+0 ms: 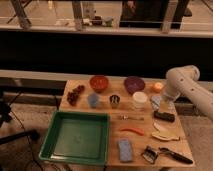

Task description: Place eraser in paper cup

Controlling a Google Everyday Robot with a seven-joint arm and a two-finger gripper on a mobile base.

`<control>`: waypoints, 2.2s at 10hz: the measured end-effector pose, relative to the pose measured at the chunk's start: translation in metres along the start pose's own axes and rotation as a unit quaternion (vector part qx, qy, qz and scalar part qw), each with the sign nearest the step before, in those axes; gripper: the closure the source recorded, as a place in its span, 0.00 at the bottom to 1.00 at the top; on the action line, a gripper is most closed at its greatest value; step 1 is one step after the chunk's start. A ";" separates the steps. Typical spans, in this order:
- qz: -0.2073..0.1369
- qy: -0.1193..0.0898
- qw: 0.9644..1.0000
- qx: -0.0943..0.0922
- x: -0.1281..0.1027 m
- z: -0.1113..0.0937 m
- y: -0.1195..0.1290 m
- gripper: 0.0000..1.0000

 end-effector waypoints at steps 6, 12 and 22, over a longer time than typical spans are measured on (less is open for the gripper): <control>0.067 -0.049 0.997 0.002 0.023 -0.006 -0.002 0.20; 0.092 -0.055 0.994 0.025 0.034 0.002 0.009 0.20; 0.082 -0.024 0.996 0.026 0.061 0.026 0.014 0.20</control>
